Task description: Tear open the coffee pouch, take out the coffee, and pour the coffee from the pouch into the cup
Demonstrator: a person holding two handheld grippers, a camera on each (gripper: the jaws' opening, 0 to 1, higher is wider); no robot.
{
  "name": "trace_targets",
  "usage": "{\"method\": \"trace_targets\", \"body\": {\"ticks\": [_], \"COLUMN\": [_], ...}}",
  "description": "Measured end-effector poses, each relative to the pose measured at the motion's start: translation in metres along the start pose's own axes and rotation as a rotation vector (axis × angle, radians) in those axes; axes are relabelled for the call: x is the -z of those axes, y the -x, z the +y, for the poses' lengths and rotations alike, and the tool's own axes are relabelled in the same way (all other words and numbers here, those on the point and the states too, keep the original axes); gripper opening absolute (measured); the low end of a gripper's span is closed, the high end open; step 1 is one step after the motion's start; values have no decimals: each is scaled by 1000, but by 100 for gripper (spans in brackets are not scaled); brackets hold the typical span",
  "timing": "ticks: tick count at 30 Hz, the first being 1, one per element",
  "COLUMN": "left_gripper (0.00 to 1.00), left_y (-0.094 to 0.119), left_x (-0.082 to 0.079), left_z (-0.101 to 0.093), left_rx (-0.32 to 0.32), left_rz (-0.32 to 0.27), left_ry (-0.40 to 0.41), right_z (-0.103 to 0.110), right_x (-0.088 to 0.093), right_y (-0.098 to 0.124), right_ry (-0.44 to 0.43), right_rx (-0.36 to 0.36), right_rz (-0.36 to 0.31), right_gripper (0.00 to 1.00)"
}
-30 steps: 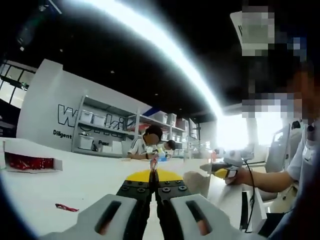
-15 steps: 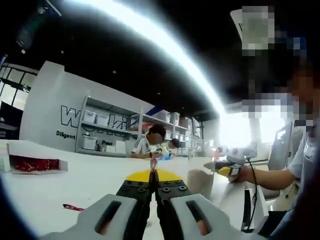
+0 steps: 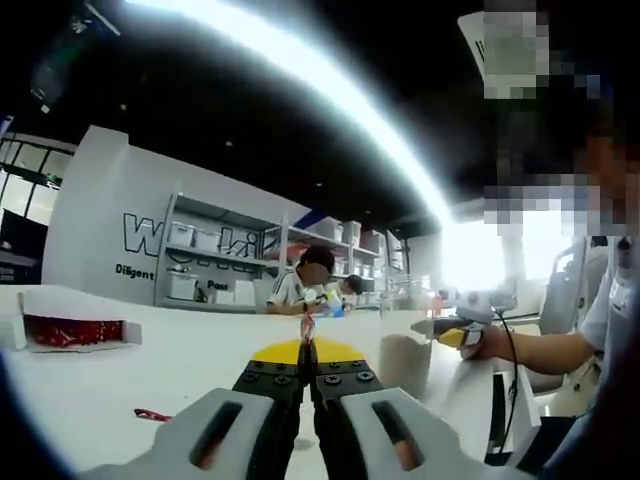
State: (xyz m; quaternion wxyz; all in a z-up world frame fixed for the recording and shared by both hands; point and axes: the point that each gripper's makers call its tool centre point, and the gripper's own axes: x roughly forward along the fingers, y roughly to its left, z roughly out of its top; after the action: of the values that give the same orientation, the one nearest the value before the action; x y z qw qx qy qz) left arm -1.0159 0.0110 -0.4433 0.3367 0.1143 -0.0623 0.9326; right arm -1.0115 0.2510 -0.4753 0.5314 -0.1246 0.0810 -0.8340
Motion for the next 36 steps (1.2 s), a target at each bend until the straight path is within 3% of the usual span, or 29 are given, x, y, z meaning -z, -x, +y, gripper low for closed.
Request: {"method": "trace_targets", "body": {"ticks": [36], "left_gripper": [5], "left_y": [20], "left_x": [0], "left_z": [21], "left_rx": [-62], "left_rz": [27], "left_ry": [-43], "right_z": [1], "right_x": [0], "right_y": [0], "right_ry": [4], "right_rx": [1], "right_rz": [1], "right_gripper": [39]}}
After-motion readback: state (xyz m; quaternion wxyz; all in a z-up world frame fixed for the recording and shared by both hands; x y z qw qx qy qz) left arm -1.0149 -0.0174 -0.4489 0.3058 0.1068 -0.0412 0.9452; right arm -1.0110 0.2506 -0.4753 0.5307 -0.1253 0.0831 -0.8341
